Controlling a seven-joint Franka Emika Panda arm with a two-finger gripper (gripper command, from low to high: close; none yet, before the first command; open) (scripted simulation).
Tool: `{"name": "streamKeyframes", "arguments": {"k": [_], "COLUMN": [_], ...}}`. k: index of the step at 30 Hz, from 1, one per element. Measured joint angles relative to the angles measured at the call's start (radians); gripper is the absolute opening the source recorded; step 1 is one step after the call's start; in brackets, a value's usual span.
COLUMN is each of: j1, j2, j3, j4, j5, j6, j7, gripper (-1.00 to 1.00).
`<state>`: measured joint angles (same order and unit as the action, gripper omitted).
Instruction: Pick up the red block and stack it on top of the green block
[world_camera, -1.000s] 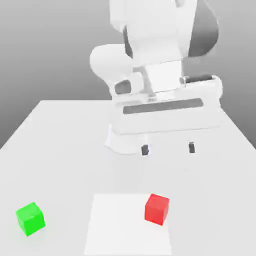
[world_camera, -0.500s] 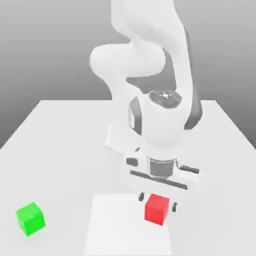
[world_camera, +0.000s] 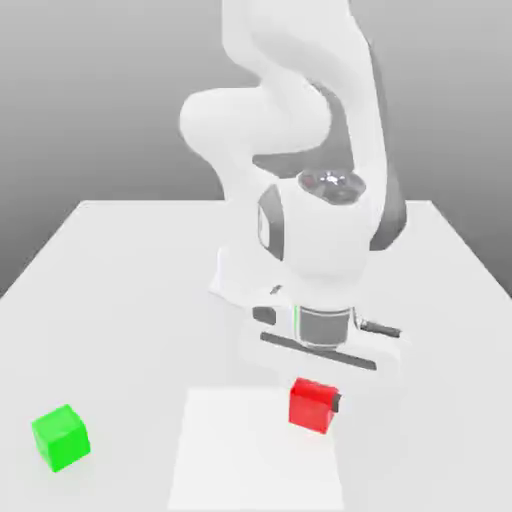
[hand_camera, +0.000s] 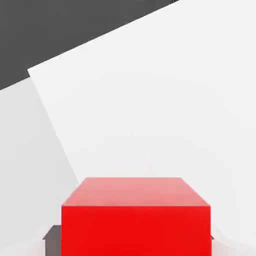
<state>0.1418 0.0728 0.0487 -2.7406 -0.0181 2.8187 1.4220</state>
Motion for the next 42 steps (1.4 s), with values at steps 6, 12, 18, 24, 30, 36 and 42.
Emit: {"name": "streamKeyframes", "arguments": {"k": [6,12,18,24,30,36,42], "j1": [-0.068,-0.156,-0.242,-0.334,-0.424,-0.508,-0.588], "j2": [-0.036,-0.025,-0.013,-0.002,0.01,0.023,0.036], "j3": [-0.018,-0.041,-0.064,-0.08,-0.097,-0.119,-0.143], "j4": [0.018,0.057,0.096,0.136,0.175,0.214,0.253], "j5": [0.011,0.009,0.011,0.015,0.019,0.028,0.038], "j6": [-0.058,-0.087,-0.114,-0.142,-0.17,-0.198,-0.224], "j7": [-0.179,-0.43,-0.684,-0.939,-1.195,-1.455,-1.715], "gripper": [-1.0,-1.0,-1.0,-1.0,-1.0,-1.0,-1.0]}}
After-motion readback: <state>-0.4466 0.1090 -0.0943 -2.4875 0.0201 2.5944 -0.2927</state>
